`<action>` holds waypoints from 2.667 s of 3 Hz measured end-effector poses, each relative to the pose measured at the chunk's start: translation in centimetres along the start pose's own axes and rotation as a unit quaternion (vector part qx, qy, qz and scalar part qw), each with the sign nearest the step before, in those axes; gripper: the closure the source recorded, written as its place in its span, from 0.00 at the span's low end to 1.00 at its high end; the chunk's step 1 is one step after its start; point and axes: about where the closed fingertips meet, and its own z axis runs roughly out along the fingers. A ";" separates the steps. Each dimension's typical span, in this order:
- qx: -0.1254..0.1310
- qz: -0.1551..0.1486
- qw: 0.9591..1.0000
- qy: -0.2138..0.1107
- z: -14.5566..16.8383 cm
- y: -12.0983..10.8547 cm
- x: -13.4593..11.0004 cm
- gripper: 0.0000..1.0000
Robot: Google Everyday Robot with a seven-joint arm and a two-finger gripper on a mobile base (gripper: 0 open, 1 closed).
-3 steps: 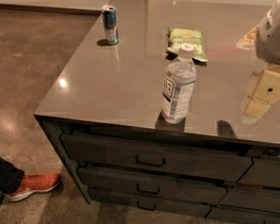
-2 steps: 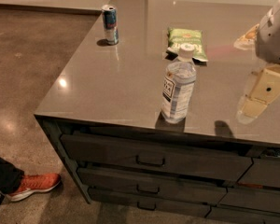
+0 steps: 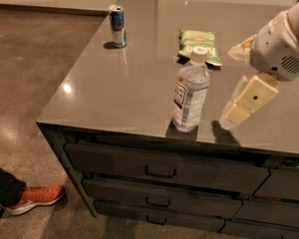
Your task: Knock blue plastic bottle over
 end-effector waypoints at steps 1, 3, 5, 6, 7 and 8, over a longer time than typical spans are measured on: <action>-0.003 0.029 0.999 -0.045 1.8 -0.9 -1.7 0.00; -0.033 0.101 0.990 -0.088 5.3 -1.9 -3.5 0.03; -0.062 0.122 0.984 -0.111 6.0 -1.7 -5.1 0.64; -0.064 0.112 0.988 -0.084 5.6 -2.9 -5.4 0.87; -0.064 0.105 0.992 -0.025 5.5 -5.3 -4.7 1.00; -0.057 0.090 0.992 0.061 5.3 -8.0 -3.2 1.00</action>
Offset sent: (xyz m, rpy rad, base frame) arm 0.0506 0.0450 -0.0253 0.2646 0.0622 -0.1280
